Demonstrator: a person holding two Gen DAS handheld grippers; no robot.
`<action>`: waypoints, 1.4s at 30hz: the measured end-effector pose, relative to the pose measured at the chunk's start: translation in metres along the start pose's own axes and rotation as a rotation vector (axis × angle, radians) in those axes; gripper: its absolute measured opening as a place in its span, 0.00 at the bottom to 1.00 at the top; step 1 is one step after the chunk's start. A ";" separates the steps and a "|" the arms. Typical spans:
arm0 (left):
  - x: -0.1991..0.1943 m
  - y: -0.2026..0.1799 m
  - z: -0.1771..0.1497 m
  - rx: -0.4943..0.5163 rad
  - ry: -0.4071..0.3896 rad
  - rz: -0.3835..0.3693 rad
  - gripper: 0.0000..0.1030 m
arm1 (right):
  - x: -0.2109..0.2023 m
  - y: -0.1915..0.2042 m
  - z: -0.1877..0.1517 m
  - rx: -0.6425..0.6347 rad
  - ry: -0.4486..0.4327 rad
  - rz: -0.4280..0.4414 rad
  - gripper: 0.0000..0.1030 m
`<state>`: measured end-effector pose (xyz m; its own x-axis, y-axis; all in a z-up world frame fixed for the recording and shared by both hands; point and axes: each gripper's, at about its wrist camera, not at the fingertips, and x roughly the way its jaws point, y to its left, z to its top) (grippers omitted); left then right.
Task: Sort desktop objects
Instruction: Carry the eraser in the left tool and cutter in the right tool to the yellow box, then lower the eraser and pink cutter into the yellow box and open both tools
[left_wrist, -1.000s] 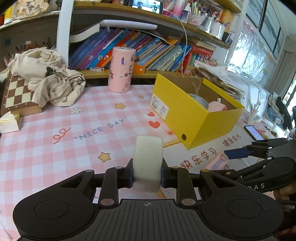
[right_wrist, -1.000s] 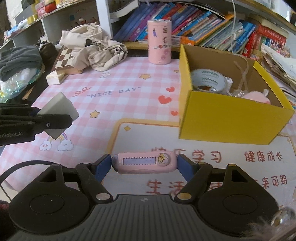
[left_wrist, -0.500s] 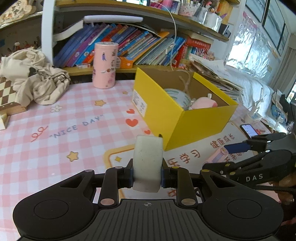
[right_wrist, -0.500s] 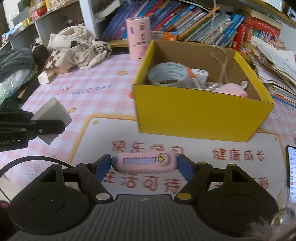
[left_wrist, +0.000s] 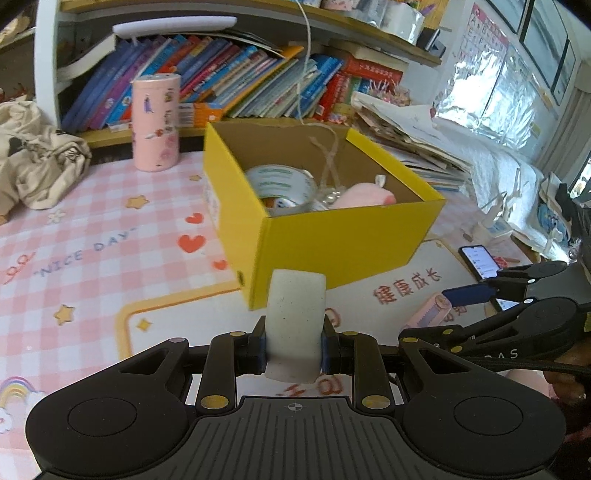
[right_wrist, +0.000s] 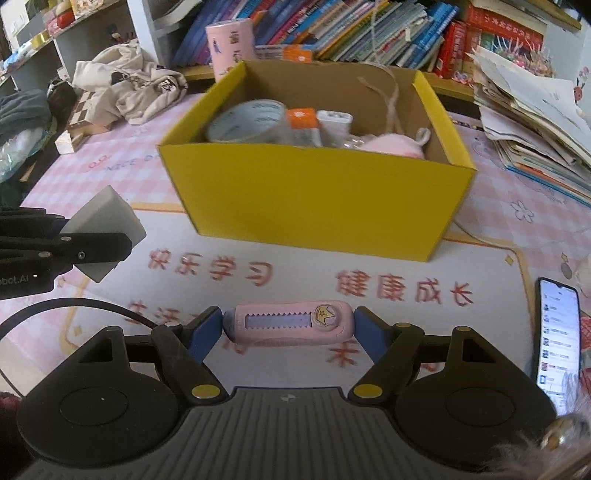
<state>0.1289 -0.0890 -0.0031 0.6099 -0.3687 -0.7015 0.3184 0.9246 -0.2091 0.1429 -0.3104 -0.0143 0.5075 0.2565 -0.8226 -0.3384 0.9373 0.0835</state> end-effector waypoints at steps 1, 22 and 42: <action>0.003 -0.005 0.000 0.001 0.003 0.000 0.23 | 0.000 -0.005 -0.002 0.003 0.003 0.001 0.74; 0.030 -0.058 0.025 0.075 0.013 -0.003 0.23 | -0.009 -0.063 -0.002 0.046 -0.021 0.033 0.74; 0.010 -0.066 0.133 0.174 -0.272 0.015 0.23 | -0.040 -0.064 0.108 -0.117 -0.349 0.094 0.74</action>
<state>0.2100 -0.1665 0.0943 0.7794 -0.3892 -0.4910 0.4132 0.9084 -0.0641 0.2301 -0.3553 0.0740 0.7026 0.4238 -0.5717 -0.4744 0.8777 0.0676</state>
